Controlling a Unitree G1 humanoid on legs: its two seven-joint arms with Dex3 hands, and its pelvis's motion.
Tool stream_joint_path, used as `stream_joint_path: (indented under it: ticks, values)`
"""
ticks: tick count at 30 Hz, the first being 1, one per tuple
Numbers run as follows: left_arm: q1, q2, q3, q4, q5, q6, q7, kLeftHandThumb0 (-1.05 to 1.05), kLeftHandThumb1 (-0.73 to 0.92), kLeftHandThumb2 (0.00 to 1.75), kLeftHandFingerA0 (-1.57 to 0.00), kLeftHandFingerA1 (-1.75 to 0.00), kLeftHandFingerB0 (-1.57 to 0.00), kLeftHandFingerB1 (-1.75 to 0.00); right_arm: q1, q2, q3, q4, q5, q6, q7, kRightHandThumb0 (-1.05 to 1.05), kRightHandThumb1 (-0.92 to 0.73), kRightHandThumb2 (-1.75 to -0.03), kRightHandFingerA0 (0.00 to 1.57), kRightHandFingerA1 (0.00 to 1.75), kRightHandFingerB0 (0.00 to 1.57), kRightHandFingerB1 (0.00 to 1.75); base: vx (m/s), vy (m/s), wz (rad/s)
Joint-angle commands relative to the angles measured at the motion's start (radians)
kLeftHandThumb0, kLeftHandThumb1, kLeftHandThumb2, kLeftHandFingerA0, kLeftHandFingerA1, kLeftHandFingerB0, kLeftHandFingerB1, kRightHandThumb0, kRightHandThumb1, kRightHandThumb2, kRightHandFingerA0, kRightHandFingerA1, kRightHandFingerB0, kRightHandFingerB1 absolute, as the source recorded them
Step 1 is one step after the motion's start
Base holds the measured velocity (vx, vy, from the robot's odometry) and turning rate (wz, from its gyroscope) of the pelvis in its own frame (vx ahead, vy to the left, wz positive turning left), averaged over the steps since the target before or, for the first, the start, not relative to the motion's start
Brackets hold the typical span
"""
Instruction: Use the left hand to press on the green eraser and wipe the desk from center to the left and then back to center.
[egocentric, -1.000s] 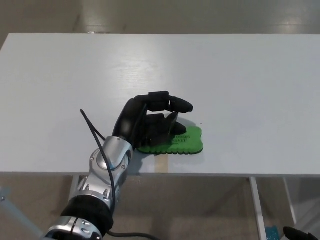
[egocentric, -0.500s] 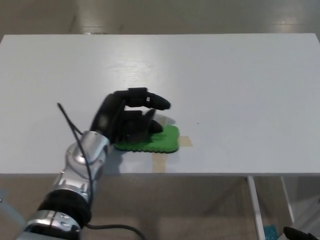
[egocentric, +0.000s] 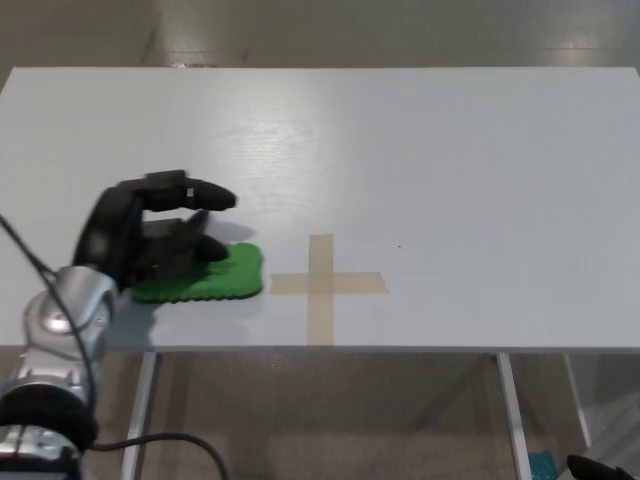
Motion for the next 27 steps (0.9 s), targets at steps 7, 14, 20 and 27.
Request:
stream_joint_path:
  ticks: [7,14,20,27]
  values:
    - [0.084,0.090,0.047,0.088,-0.011,0.029,-0.012,-0.14,0.80,0.64,-1.01,-0.74,-0.93,-0.65,0.008,0.003,-0.003,0.012,0.010,0.021,0.006,-0.39,-0.75,-0.63,0.59,0.52,0.66,0.43,0.00,0.000,0.00]
    - [0.111,0.116,0.068,0.117,-0.023,0.021,-0.013,-0.13,0.80,0.64,-1.00,-0.75,-0.91,-0.63,0.026,0.009,-0.014,0.016,0.018,0.001,0.019,-0.38,-0.76,-0.63,0.62,0.51,0.66,0.44,0.00,0.000,0.00]
    - [0.126,0.113,0.077,0.127,-0.031,0.028,-0.016,-0.12,0.81,0.64,-0.99,-0.74,-0.89,-0.63,0.043,0.013,-0.007,0.020,0.003,-0.012,-0.014,-0.39,-0.76,-0.63,0.64,0.57,0.69,0.45,0.00,0.000,0.00]
    - [0.126,0.100,0.068,0.129,-0.031,0.029,-0.007,-0.14,0.81,0.64,-1.00,-0.74,-0.91,-0.65,0.046,0.013,-0.016,0.016,0.021,-0.003,0.016,-0.39,-0.76,-0.63,0.63,0.53,0.68,0.45,0.00,0.000,0.00]
